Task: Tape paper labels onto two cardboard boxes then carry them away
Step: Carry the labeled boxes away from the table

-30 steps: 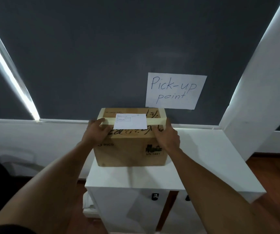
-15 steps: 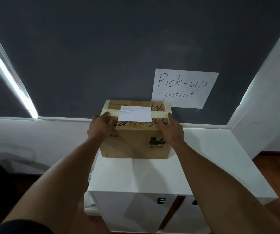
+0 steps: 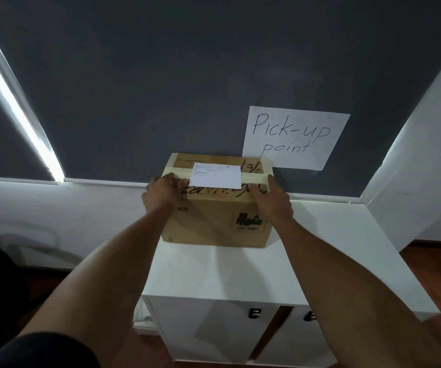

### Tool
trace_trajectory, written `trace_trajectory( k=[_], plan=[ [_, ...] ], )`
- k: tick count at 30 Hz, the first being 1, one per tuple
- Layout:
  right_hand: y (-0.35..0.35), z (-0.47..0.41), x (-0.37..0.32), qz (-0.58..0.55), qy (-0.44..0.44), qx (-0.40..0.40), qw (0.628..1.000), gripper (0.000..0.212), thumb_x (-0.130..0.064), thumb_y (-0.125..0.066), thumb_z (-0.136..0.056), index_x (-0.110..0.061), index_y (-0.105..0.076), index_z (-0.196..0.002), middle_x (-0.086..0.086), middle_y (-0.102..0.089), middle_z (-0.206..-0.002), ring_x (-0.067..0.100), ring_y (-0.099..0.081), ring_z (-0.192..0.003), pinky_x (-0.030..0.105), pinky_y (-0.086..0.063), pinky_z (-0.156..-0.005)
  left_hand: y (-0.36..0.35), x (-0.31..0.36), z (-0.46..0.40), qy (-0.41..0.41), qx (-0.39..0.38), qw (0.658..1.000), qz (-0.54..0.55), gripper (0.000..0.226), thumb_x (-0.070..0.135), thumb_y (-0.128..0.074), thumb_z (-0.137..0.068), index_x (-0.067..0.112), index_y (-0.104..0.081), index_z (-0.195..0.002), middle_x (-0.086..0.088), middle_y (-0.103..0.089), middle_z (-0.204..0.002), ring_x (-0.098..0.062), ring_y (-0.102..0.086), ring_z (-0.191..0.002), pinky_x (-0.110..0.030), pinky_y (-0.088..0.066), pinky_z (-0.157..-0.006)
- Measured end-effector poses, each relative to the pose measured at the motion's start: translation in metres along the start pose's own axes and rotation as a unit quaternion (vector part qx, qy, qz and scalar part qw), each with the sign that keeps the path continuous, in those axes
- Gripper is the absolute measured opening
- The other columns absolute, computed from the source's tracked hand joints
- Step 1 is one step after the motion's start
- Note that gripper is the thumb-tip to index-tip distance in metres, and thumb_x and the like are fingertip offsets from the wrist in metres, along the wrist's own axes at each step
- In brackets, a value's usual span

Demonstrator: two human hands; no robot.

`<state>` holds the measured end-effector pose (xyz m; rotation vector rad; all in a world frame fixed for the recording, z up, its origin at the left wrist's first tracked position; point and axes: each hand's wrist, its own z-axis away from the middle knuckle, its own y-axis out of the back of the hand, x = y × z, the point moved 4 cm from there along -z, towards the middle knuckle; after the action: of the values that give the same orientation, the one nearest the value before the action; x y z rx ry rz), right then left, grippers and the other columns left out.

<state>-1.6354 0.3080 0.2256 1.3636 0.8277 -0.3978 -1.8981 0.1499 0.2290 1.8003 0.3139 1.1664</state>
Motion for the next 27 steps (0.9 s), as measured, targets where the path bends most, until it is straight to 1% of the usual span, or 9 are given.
trace_trajectory(
  k=[2,5,8,10,13,15,19,22,27],
  plan=[
    [0.004,0.002,-0.003,0.001,0.019,0.003,1.000,0.078,-0.072,-0.046,-0.094,-0.035,-0.025,-0.160,0.005,-0.053,-0.149,0.033,-0.048,-0.136,0.049,-0.045,-0.101,0.005,0.009,0.007,-0.014,0.034,0.999,-0.006,0.047,0.055,-0.047,-0.100,0.024,-0.068,-0.129,-0.012,-0.060,-0.132,-0.034,-0.055,-0.121,-0.051,-0.041,-0.104],
    [0.018,0.007,-0.005,-0.030,0.034,0.035,0.998,0.066,-0.068,-0.044,-0.098,-0.031,-0.039,-0.153,0.002,-0.060,-0.139,0.031,-0.055,-0.129,0.042,-0.046,-0.090,0.013,0.026,0.018,-0.064,0.054,0.996,-0.003,0.049,0.048,-0.048,-0.102,0.019,-0.061,-0.140,-0.011,-0.054,-0.148,-0.034,-0.048,-0.137,-0.052,-0.034,-0.114],
    [0.035,0.011,0.002,-0.027,0.019,0.060,0.998,0.075,-0.074,-0.036,-0.092,-0.020,-0.051,-0.143,0.008,-0.063,-0.134,0.034,-0.060,-0.123,0.048,-0.052,-0.093,0.014,0.048,0.033,-0.107,0.042,0.992,0.046,0.048,0.037,-0.058,-0.100,0.018,-0.058,-0.143,-0.007,-0.058,-0.147,-0.032,-0.054,-0.133,-0.049,-0.042,-0.113],
    [0.049,0.014,0.010,-0.022,0.020,0.088,0.996,0.068,-0.067,-0.035,-0.097,-0.013,-0.057,-0.132,0.013,-0.065,-0.125,0.035,-0.062,-0.113,0.046,-0.053,-0.087,0.007,0.064,0.044,-0.124,0.016,0.990,0.068,0.049,0.034,-0.059,-0.099,0.018,-0.055,-0.145,-0.007,-0.059,-0.146,-0.030,-0.054,-0.133,-0.046,-0.044,-0.111],
    [0.075,0.022,0.028,-0.015,0.027,0.130,0.991,0.050,-0.050,-0.037,-0.106,-0.007,-0.063,-0.109,0.014,-0.067,-0.105,0.033,-0.065,-0.097,0.035,-0.044,-0.072,-0.011,0.090,0.060,-0.140,-0.035,0.984,0.104,0.050,0.031,-0.059,-0.099,0.017,-0.053,-0.147,-0.008,-0.057,-0.147,-0.029,-0.054,-0.133,-0.046,-0.045,-0.111],
    [0.096,0.030,0.050,-0.009,0.018,0.153,0.988,0.048,-0.046,-0.039,-0.107,-0.005,-0.065,-0.106,0.013,-0.068,-0.101,0.033,-0.066,-0.096,0.033,-0.042,-0.071,-0.028,0.114,0.078,-0.153,-0.071,0.977,0.131,0.050,0.031,-0.060,-0.099,0.019,-0.053,-0.147,-0.007,-0.058,-0.146,-0.028,-0.056,-0.131,-0.047,-0.047,-0.110],
    [0.147,0.051,0.098,-0.002,-0.035,0.188,0.982,0.048,-0.045,-0.041,-0.107,-0.007,-0.065,-0.123,0.014,-0.070,-0.118,0.036,-0.065,-0.112,0.040,-0.050,-0.086,-0.063,0.175,0.126,-0.225,-0.145,0.958,0.106,0.050,0.034,-0.055,-0.103,0.019,-0.048,-0.150,-0.008,-0.056,-0.148,-0.029,-0.055,-0.131,-0.042,-0.045,-0.109],
    [0.192,0.070,0.146,0.010,-0.076,0.211,0.975,0.047,-0.044,-0.043,-0.106,-0.006,-0.064,-0.126,0.015,-0.069,-0.123,0.037,-0.062,-0.116,0.043,-0.049,-0.095,-0.095,0.223,0.170,-0.269,-0.193,0.938,0.104,0.054,0.035,-0.056,-0.102,0.020,-0.045,-0.153,-0.007,-0.054,-0.149,-0.030,-0.054,-0.132,-0.047,-0.046,-0.111],
    [0.271,0.110,0.231,0.003,-0.127,0.239,0.963,0.038,-0.038,-0.044,-0.103,-0.005,-0.057,-0.088,0.010,-0.065,-0.089,0.036,-0.064,-0.092,0.035,-0.042,-0.074,-0.141,0.304,0.254,-0.307,-0.251,0.907,0.143,0.051,0.033,-0.064,-0.098,0.018,-0.053,-0.146,-0.007,-0.061,-0.140,-0.025,-0.059,-0.124,-0.044,-0.046,-0.108]
  ],
)
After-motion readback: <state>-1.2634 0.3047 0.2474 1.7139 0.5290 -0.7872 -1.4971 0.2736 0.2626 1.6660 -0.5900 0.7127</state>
